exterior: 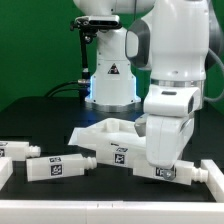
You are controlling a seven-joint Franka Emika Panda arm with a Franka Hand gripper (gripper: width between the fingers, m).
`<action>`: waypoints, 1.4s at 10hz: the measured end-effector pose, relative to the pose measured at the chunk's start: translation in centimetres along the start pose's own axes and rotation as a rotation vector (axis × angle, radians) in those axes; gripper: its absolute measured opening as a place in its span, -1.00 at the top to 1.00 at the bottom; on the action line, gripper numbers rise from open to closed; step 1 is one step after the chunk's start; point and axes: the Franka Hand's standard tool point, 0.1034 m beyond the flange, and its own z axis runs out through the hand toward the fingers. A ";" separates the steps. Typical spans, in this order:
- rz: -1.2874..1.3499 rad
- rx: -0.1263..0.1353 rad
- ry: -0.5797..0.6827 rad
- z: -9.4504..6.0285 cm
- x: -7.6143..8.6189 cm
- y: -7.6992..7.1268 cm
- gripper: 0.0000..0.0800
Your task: Assemble desk
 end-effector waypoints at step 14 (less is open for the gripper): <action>-0.323 -0.038 0.026 -4.3 -2.5 -2.9 0.29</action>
Offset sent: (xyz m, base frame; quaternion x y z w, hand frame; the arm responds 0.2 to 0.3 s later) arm -0.0291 -0.0092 0.0311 -0.0294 0.0379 -0.0644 0.9968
